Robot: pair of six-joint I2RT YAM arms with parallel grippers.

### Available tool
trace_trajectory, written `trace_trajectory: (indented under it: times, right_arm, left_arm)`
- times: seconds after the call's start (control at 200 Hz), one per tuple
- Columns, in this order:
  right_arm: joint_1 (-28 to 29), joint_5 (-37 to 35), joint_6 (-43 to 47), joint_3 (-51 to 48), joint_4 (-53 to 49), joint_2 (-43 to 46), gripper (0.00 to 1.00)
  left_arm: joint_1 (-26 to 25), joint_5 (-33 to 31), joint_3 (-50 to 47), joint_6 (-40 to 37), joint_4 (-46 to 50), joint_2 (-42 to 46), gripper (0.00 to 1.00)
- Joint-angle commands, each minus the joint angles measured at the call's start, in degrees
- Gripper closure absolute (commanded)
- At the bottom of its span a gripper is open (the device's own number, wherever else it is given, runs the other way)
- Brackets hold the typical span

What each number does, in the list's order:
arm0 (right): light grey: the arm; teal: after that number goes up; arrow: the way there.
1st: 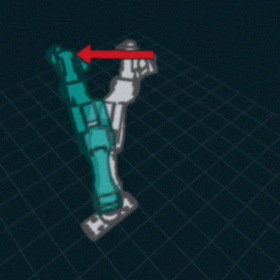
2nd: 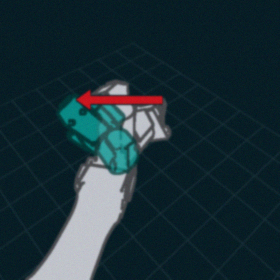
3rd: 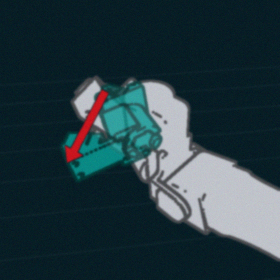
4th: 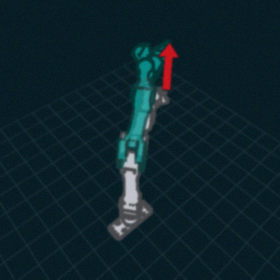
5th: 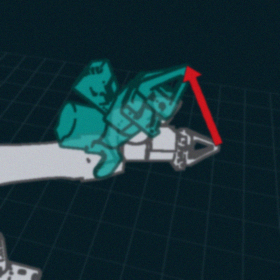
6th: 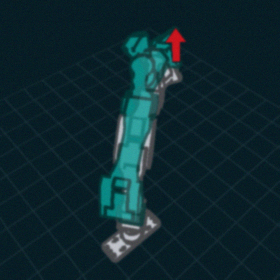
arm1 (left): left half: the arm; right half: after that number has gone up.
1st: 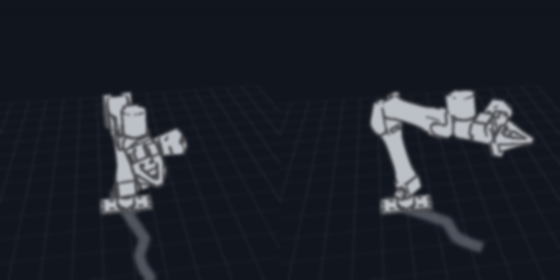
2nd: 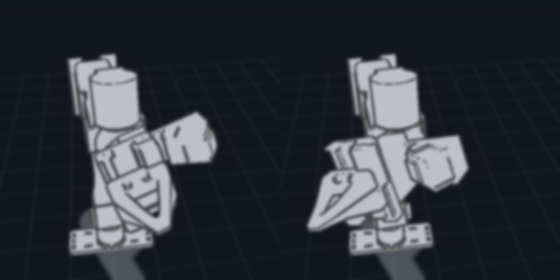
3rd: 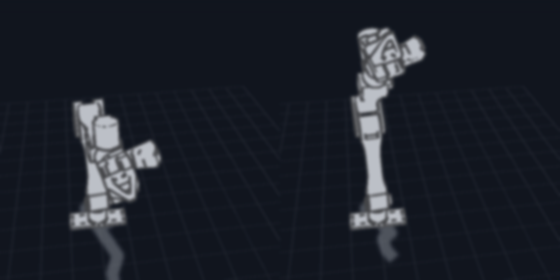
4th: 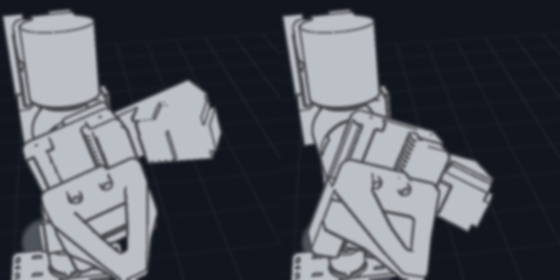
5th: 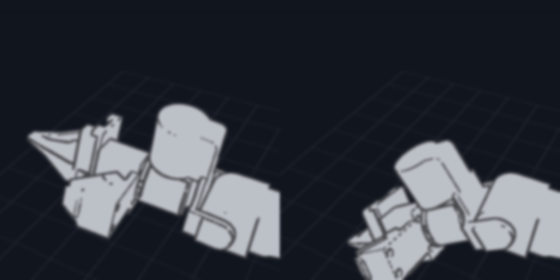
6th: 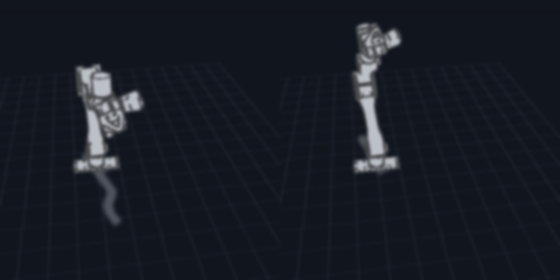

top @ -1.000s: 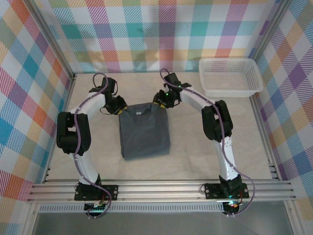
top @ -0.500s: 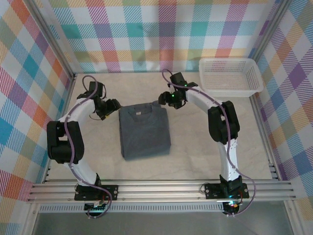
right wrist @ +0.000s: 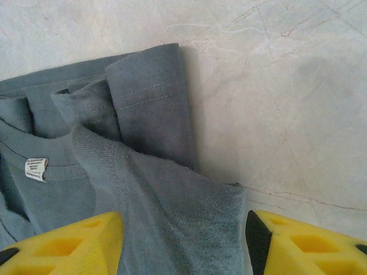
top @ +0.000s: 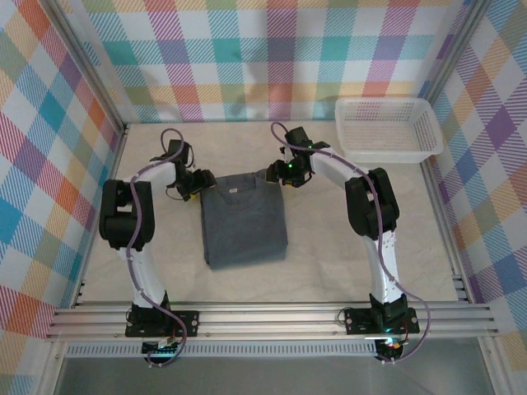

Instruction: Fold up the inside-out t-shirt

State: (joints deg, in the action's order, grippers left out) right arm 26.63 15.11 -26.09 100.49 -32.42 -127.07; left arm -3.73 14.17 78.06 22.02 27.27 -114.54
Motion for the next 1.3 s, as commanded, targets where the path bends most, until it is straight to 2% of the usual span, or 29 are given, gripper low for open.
trace_trajectory:
  times: [0.0,0.135,0.24,0.345,0.435,0.53,0.565,0.63,0.725,0.79,0.91,1.02,1.295]
  right_arm:
    - [-0.1,1.2,0.7,0.2,-1.5,0.3,0.41]
    - [-0.2,1.4,0.7,0.4,-1.9,0.3,0.41]
    - [-0.2,1.7,0.4,0.8,-1.9,0.1,0.41]
    - [-0.2,2.0,0.1,0.9,-2.4,0.4,0.41]
    - [-0.3,1.6,0.4,1.3,-3.6,2.0,0.40]
    - [-0.6,-0.6,0.0,-0.7,-2.7,4.9,0.34]
    - [-0.8,-1.4,-0.7,-2.2,-2.2,5.9,0.26]
    - [-1.0,-2.5,-1.3,-5.8,0.6,7.3,0.20]
    - [-1.0,-2.7,-1.7,-8.3,1.7,7.0,0.18]
    - [-1.1,-2.0,-2.2,-9.3,2.4,6.3,0.19]
    - [-1.0,2.7,-4.1,-10.3,5.8,4.0,0.28]
    - [-0.8,5.2,-6.5,-10.1,8.8,1.5,0.28]
    - [1.4,7.9,-8.8,-3.8,10.6,-4.9,0.37]
  left_arm:
    - [-0.2,0.9,2.5,0.2,-0.5,-2.4,0.47]
    - [-0.7,2.0,5.6,-0.6,1.7,-4.8,0.63]
    - [-1.0,2.0,7.2,-0.9,3.7,-7.0,0.81]
    - [-1.1,3.1,6.8,-0.6,3.6,-8.0,0.89]
    - [-1.1,3.7,6.4,-0.2,3.7,-7.7,1.00]
    - [-1.1,5.0,5.7,0.5,3.5,-6.6,1.00]
    - [-1.2,5.9,5.3,0.6,2.9,-6.0,1.00]
    - [-1.1,7.9,4.5,0.9,1.7,-5.0,1.00]
    - [-1.1,10.0,4.0,1.2,0.7,-3.7,1.00]
    - [-1.1,10.2,3.9,1.1,0.7,-3.2,1.00]
    - [-1.2,12.0,4.1,1.0,0.4,-3.7,1.00]
    - [-1.2,12.9,3.6,1.5,-0.5,-4.0,1.00]
    - [-1.5,13.3,2.9,2.6,-1.5,-3.7,1.00]
